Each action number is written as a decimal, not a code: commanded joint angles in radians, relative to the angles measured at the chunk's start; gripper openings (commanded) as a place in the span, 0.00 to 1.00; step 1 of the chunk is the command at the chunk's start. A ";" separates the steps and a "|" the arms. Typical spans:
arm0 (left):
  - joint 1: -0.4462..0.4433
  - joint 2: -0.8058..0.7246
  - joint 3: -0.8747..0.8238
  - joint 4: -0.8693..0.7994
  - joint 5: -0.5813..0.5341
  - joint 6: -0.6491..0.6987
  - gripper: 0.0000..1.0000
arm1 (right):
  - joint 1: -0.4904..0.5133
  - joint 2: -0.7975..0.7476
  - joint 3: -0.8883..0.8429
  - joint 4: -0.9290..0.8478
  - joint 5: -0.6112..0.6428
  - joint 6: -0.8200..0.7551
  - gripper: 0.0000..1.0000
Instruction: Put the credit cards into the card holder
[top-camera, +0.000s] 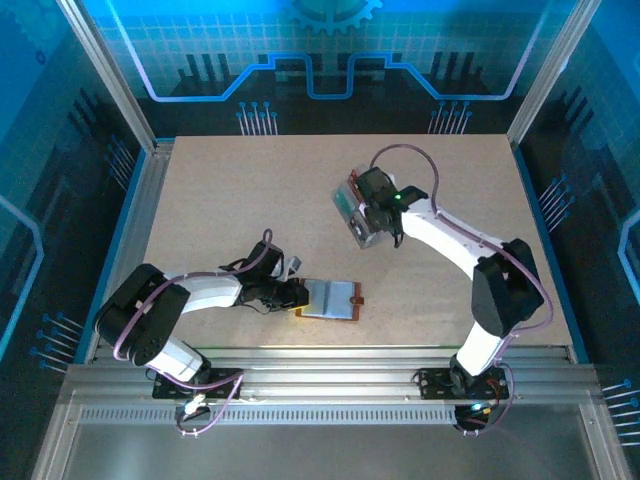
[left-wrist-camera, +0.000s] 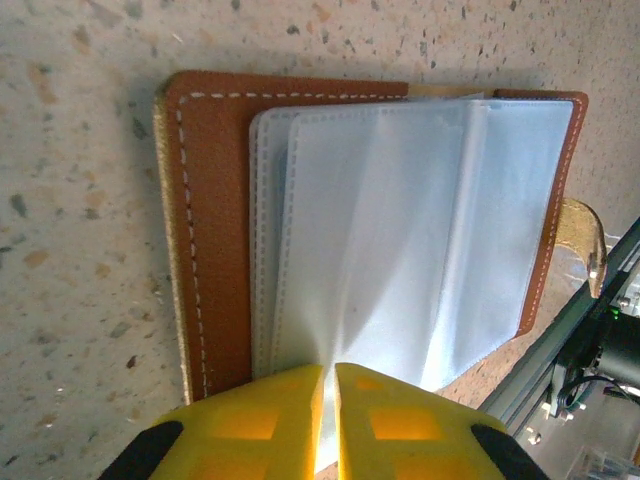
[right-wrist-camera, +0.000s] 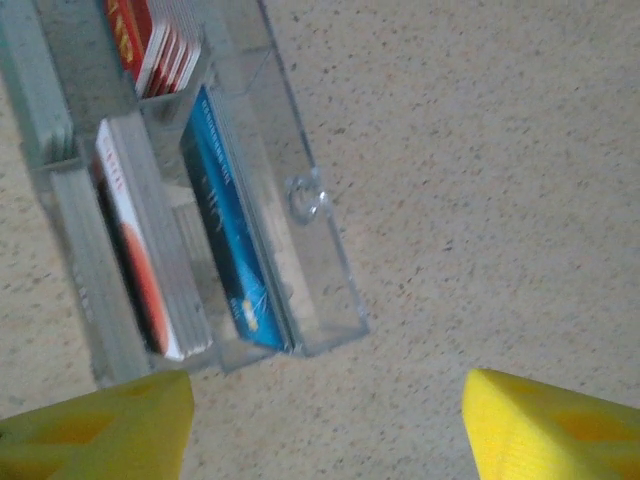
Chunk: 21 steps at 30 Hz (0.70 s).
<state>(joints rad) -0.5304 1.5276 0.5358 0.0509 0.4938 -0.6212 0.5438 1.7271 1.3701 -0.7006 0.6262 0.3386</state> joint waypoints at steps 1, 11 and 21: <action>-0.016 0.043 -0.009 -0.074 -0.060 0.029 0.14 | -0.019 0.053 0.062 -0.024 0.071 -0.035 0.71; -0.018 0.051 -0.007 -0.076 -0.058 0.031 0.14 | -0.041 0.174 0.130 0.010 0.082 -0.082 0.65; -0.019 0.059 -0.003 -0.076 -0.059 0.032 0.14 | -0.052 0.227 0.162 0.016 0.112 -0.111 0.54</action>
<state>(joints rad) -0.5373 1.5402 0.5465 0.0517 0.4946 -0.6205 0.5106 1.9335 1.5002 -0.6838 0.6941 0.2420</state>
